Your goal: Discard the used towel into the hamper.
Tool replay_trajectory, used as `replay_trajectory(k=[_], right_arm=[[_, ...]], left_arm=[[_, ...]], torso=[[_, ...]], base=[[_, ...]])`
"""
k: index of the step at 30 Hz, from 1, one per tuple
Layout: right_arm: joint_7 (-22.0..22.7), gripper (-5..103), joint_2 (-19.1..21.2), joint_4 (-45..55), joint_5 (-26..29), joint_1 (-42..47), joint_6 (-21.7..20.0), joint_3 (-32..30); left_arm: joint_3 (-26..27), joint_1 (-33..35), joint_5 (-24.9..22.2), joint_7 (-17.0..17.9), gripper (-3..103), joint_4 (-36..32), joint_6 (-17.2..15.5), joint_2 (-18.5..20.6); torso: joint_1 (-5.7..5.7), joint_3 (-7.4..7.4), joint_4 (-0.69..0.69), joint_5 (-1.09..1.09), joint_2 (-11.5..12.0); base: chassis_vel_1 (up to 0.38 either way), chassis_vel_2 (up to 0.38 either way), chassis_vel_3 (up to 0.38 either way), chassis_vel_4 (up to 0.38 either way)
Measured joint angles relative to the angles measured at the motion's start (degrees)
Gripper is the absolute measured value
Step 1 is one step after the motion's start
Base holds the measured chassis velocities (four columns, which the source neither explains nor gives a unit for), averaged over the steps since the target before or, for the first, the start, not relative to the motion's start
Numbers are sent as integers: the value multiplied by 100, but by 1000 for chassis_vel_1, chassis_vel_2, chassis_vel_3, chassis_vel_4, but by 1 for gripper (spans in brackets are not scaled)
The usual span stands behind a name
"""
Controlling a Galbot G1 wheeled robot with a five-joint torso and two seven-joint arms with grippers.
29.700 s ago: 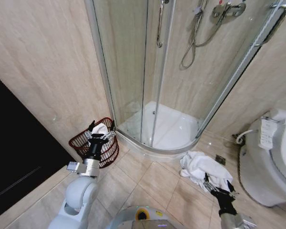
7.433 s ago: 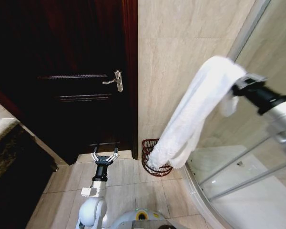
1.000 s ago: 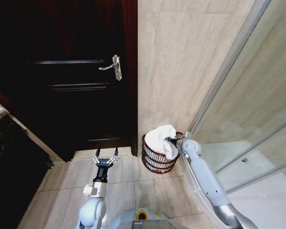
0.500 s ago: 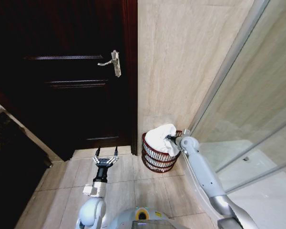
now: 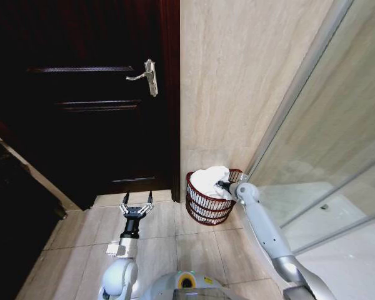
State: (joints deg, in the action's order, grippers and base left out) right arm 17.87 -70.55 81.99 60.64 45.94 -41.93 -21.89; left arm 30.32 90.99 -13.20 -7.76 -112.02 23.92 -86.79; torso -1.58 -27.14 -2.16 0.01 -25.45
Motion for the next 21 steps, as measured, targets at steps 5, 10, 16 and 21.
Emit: replay_trajectory(k=[5,10,16,21], right_arm=[[204,43,142,563,-38,190,-3,21],[421,59,333,1159,56,428,-5,-38],[675,86,596,1834,374,549,-5,-206],[868,100,724,2311,711,626,-6,-247]], left_arm=[[-4,11,2,4,100,-8,6,-19],[-28,-13,12,4,100,-8,7,-32],[-62,-16,30,6,100,-28,-40,-48],[-56,14,30,44,100,-62,-107,-25]], torso=[[-2,-2,0,1,-2],[-7,-8,2,0,-15],[-14,-16,2,-2,-32],[-19,-21,1,-1,-42]], base=[[0,0,0,0],[0,0,0,0],[0,0,0,0],[0,0,0,0]])
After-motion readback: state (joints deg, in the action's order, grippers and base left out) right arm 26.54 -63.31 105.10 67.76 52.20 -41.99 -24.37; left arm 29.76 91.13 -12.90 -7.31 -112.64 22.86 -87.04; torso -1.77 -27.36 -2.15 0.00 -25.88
